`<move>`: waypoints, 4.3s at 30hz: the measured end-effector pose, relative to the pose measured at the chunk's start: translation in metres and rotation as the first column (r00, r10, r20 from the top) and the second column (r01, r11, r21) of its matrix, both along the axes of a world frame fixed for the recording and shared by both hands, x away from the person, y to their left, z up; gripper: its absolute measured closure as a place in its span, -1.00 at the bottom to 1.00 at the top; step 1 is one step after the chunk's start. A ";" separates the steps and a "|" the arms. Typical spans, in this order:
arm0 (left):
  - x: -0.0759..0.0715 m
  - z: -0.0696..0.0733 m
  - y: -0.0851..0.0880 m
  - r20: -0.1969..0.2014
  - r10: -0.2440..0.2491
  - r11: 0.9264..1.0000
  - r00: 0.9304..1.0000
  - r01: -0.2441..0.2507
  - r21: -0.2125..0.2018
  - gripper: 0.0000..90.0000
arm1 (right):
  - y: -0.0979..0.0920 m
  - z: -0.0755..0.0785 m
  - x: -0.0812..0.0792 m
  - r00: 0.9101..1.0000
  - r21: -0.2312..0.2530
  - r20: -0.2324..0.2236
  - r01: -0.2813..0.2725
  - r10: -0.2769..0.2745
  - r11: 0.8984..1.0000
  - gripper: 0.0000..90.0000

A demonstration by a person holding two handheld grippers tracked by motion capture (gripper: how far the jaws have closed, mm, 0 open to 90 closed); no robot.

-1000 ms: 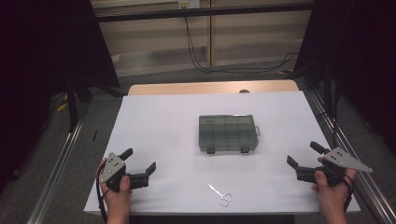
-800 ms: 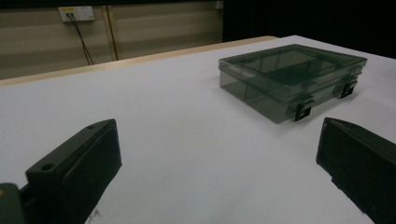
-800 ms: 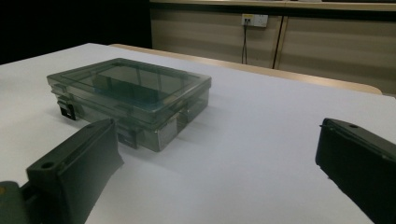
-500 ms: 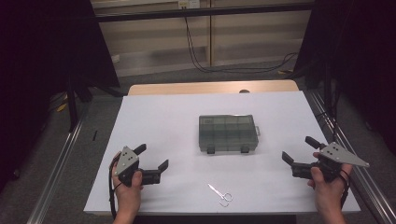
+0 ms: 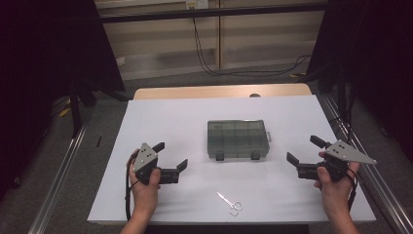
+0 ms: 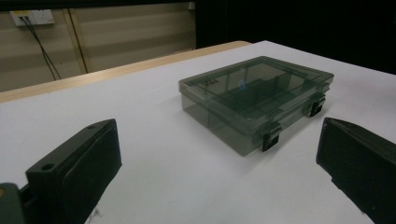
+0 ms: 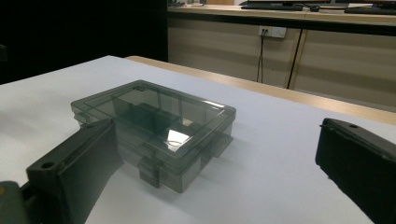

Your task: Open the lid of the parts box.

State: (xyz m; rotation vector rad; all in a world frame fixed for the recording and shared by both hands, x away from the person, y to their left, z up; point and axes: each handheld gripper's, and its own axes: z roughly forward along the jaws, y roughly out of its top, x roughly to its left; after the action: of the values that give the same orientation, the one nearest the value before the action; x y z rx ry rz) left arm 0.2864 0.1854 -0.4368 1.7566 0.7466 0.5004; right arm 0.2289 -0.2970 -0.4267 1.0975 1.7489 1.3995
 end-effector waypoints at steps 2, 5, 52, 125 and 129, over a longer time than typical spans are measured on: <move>0.001 0.001 -0.003 -0.002 0.000 1.000 1.000 0.000 -0.003 -1.00 | 0.002 0.001 0.002 1.000 -0.002 0.002 -0.011 0.011 1.000 -1.00; 0.006 0.003 -0.010 -0.005 -0.012 1.000 1.000 0.012 -0.008 -1.00 | 0.006 0.003 0.006 1.000 -0.001 0.006 -0.015 0.015 1.000 -1.00; 0.044 -0.035 -0.073 -0.219 0.040 0.999 0.975 -0.036 0.019 1.00 | 0.036 -0.032 0.061 0.966 -0.073 -0.253 -0.084 0.063 0.994 1.00; 0.062 0.015 -0.096 -0.048 -0.002 0.999 0.999 0.004 0.039 0.81 | 0.053 0.010 0.098 0.982 -0.107 -0.172 -0.100 0.081 0.989 1.00; 0.062 0.014 -0.092 -0.024 0.017 1.000 1.000 -0.017 0.023 0.08 | 0.052 0.012 0.108 0.981 -0.107 -0.183 -0.091 0.071 0.990 1.00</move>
State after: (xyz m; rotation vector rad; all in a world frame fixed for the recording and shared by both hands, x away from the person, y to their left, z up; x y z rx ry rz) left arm 0.3479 0.0931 -0.4225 1.7821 0.7760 0.5018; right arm 0.3365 -0.2449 -0.4151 1.1301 1.9963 1.2629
